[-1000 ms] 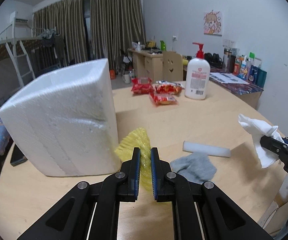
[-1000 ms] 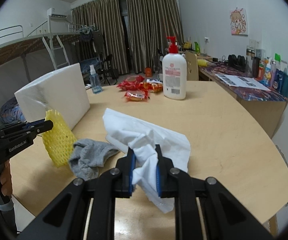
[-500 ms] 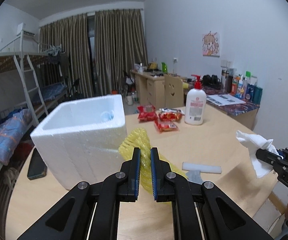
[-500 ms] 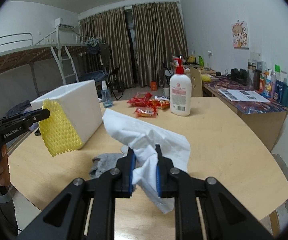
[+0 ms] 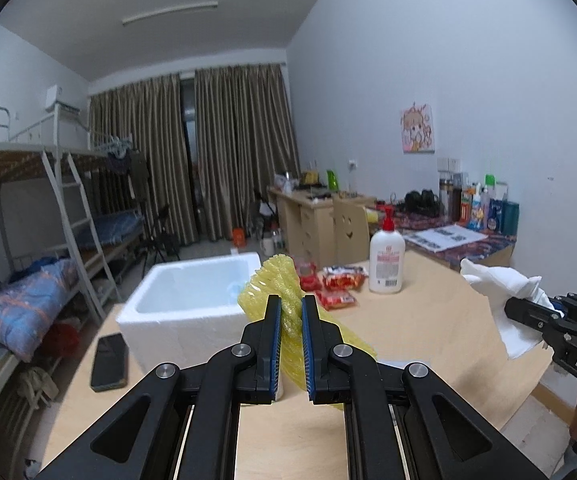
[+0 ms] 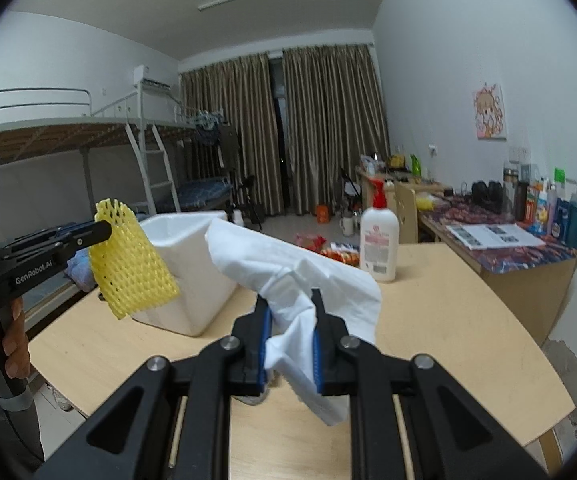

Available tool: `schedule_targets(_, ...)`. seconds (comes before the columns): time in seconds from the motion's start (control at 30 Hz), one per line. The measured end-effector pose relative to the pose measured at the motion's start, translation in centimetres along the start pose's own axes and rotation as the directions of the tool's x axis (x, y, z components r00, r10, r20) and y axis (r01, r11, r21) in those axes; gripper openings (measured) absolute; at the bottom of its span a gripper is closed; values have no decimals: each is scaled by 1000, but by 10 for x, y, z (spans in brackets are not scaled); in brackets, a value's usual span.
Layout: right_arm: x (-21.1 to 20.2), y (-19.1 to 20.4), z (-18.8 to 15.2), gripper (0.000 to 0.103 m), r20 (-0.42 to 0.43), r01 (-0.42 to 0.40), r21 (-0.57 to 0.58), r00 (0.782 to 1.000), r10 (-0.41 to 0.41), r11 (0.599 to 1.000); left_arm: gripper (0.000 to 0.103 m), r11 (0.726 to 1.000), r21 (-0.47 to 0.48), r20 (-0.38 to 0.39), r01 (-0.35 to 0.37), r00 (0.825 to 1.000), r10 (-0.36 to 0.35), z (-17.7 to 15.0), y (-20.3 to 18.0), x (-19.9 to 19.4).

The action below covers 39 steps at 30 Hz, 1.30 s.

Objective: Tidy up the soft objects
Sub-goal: 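Lift the yellow net and white cloth up off the table with both grippers, then carry the yellow net and white cloth over the white foam box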

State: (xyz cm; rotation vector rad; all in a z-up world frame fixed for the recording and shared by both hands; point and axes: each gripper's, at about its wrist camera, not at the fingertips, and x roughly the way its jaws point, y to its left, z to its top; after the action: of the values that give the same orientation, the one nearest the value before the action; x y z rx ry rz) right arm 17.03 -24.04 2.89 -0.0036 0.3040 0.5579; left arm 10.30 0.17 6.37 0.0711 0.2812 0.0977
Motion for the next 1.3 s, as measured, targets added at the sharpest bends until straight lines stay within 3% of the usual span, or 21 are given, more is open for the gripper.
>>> schedule_targets(0.6, -49, 44, 16, 20, 156, -109, -71, 981, 119, 992, 10, 996, -16, 130, -87, 988, 88, 6, 16, -95)
schedule_targets(1.3, -26, 90, 24, 20, 129, -226, -144, 961, 244, 964, 10, 978, -83, 122, -189, 972, 198, -4, 61, -119)
